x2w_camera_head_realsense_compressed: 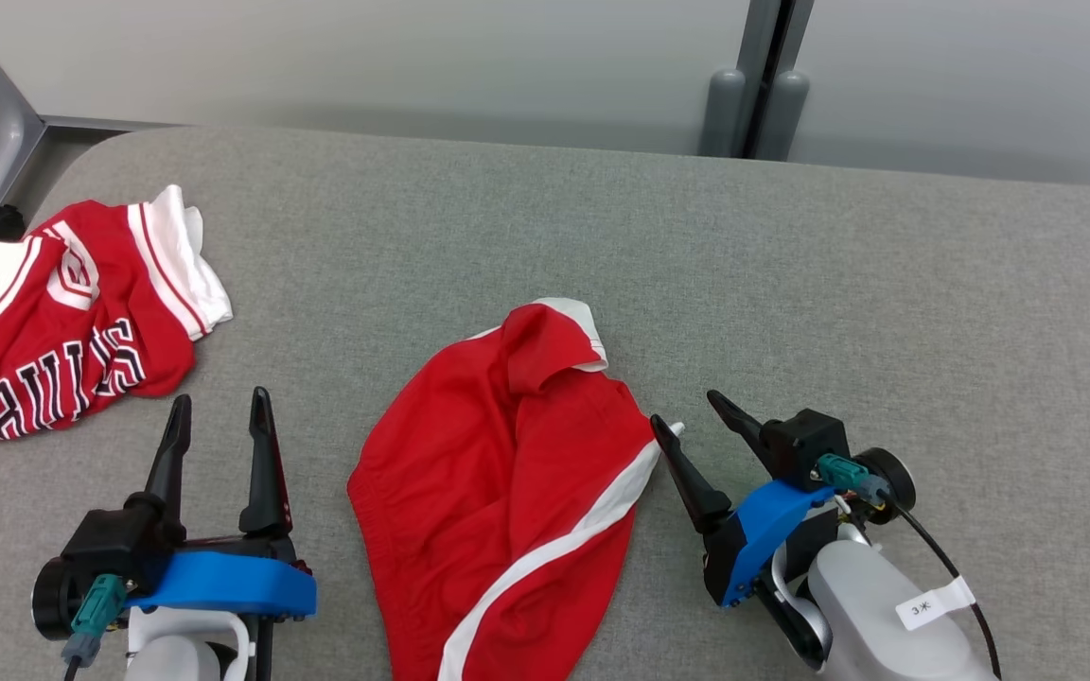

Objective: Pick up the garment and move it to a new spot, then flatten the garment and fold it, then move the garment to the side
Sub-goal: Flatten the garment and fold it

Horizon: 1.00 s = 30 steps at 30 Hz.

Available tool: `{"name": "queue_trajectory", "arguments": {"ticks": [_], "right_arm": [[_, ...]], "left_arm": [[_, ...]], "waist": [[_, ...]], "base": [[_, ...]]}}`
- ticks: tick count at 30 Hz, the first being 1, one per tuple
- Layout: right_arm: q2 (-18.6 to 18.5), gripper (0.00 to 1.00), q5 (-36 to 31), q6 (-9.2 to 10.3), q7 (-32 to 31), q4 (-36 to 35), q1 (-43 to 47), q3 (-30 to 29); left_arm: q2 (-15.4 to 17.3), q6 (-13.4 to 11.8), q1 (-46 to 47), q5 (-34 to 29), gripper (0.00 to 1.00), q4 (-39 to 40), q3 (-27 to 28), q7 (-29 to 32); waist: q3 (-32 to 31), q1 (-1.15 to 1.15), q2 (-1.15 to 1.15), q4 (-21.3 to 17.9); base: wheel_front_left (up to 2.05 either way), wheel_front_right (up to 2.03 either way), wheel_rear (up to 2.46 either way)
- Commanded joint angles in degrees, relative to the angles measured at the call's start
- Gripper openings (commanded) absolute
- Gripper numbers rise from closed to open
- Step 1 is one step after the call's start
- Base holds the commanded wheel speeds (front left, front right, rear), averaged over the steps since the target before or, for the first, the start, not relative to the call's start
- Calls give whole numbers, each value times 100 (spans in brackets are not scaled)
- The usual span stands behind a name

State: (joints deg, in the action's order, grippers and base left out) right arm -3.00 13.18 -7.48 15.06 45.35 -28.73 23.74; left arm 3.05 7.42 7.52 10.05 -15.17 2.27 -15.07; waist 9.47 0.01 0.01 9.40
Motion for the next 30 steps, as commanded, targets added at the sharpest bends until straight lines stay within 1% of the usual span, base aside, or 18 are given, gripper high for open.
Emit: {"name": "queue_trajectory", "arguments": {"ticks": [1,8,13,14,15,19,22,25,30], "right_arm": [[5,100,98,-2,14,44,-108,30],[8,100,1011,-3,15,92,-157,583],[6,100,1206,-3,16,383,-281,762],[7,68,1270,-3,16,430,-272,763],[3,0,1308,-3,16,485,-243,785],[3,0,1440,-3,16,541,-240,858],[2,0,1416,-3,17,513,-209,763],[3,0,1203,-2,17,392,-113,522],[-48,0,745,-2,16,-36,248,-96]], "left_arm": [[-7,9,113,25,100,-8,-23,-15],[-13,9,255,40,100,-23,-103,-15],[-16,9,316,57,100,-48,-169,-15],[-16,9,316,59,100,-50,-177,-15],[-17,9,313,58,100,-54,-180,-15],[-19,9,243,23,100,-63,-136,-15],[-20,9,182,12,100,-63,-76,-15],[-20,9,97,13,100,-59,-19,-15],[-22,-16,-22,76,100,-53,-26,-15]], "waist": [[74,-1,-1,39],[225,-1,-1,109],[259,-1,-1,132],[259,-1,-1,131],[254,-1,-1,128],[205,-1,-1,72],[142,-1,-1,-7],[56,-1,-1,-132],[-82,-1,-1,-385]], "base": [[0,0,0],[0,0,0],[0,0,0],[0,0,0],[0,0,0],[0,0,0],[0,0,0],[0,0,0],[0,0,0]]}}
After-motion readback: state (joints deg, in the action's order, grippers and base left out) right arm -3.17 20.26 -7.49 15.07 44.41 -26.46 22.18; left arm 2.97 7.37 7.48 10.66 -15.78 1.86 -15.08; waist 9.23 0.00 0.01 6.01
